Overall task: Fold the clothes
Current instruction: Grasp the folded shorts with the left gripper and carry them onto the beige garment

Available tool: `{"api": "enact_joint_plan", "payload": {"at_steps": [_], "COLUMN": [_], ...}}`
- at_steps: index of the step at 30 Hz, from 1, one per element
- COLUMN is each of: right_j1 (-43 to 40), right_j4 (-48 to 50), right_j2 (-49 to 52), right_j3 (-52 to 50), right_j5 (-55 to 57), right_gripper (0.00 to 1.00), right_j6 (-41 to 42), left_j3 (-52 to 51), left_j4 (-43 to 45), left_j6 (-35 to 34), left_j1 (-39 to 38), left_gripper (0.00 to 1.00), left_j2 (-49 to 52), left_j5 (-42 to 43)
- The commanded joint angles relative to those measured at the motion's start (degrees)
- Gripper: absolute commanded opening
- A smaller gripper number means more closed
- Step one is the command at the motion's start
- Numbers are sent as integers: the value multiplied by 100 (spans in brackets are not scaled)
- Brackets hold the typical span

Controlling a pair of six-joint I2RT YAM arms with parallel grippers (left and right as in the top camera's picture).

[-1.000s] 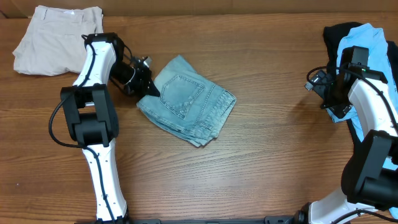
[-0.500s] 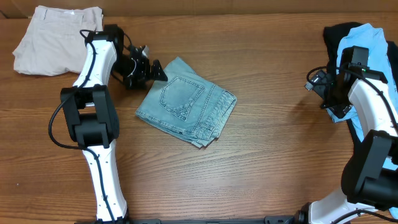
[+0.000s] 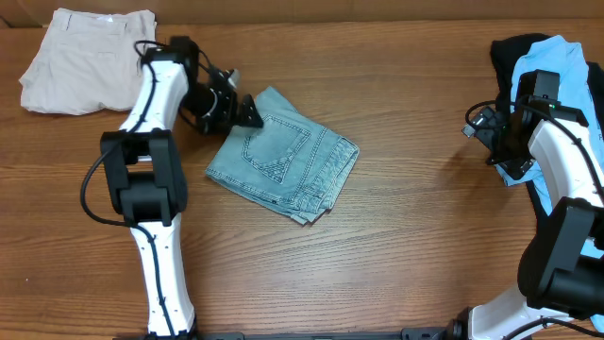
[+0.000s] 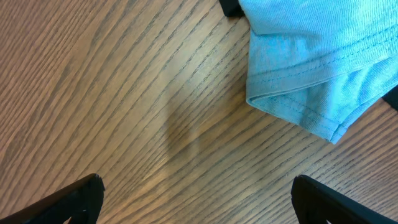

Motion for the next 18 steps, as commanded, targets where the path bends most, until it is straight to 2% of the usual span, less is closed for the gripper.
{"api": "enact_joint_plan", "payload": {"at_steps": [1,3,4,6,7,10,11,18], "right_j1": [9,9,9,9,9,9,9,9], "right_j4": [24,24,24,24,24,24,24,24], "right_j2": [-37,-37,-37,-37,-37,-37,-37,-37], "right_j3": [146,146,146,146,146,146,146,146], "right_j5": [13,13,13,13,13,13,13,13], "right_gripper": [100,100,100,100,100,100,100,100], "right_j6": [-17,-17,-17,-17,-17,-15,-17,-17], "left_j3": [-496,-627,-660,-664,-654,-566,-490,656], "left_j4": [-33,-9,2,-11,-11,-22,-72,-581], "left_j6": [345,387,378,326,195,-468,-647,-925], "left_j1": [-227,-282,-297,-315,-315,-289,-271,-234], "left_gripper": [95,83,73,47,40,9,4,4], "left_j2": [236,236,236,236,234,234,234,234], "left_j5": [-205,-297,-380,-608,-763,-1368,-1582,-2422]}}
